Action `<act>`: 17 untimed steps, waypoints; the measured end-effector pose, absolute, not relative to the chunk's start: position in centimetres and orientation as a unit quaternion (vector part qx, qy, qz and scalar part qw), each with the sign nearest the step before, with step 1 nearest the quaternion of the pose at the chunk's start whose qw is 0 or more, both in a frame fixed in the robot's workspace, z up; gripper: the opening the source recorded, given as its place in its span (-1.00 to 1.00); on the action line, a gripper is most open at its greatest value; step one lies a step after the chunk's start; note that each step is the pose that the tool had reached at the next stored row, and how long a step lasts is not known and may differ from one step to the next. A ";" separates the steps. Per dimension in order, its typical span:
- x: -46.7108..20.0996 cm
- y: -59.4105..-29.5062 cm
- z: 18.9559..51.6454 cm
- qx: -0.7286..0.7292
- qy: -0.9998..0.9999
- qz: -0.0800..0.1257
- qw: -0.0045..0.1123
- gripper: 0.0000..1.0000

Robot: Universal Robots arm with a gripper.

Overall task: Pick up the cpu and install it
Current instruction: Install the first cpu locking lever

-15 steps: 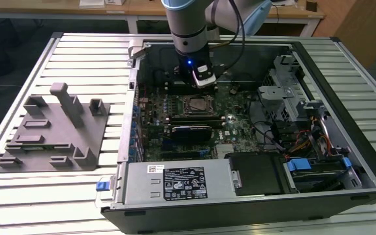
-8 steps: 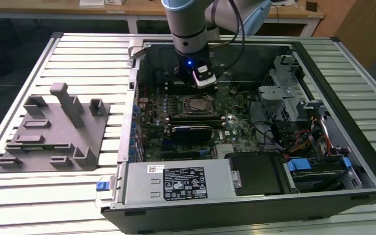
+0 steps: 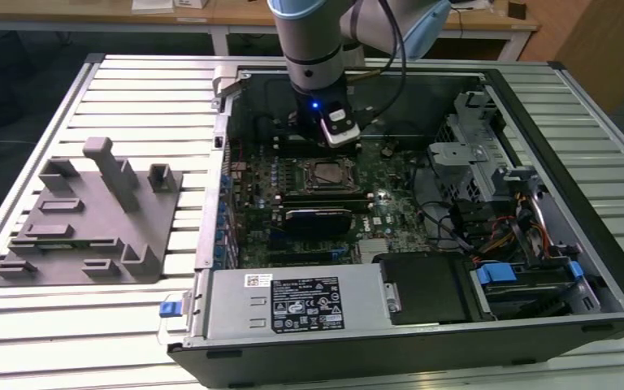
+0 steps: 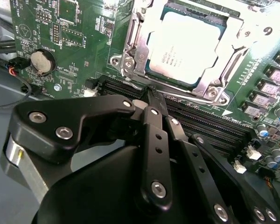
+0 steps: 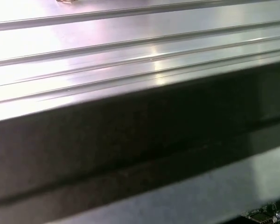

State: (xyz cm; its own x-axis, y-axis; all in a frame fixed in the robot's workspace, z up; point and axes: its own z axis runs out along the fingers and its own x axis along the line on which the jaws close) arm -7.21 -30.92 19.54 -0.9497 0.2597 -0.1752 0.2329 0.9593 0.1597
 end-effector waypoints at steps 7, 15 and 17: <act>-7.2 -30.9 19.4 0.113 0.987 0.063 0.098 -0.79; -7.2 -31.0 19.2 0.102 0.988 0.064 0.097 -0.79; -7.2 -31.0 19.2 0.100 0.988 0.066 0.097 -0.79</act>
State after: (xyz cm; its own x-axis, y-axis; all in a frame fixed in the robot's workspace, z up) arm -7.20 -30.97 19.21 -0.9612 0.2106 -0.1779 0.1849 0.9712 0.1505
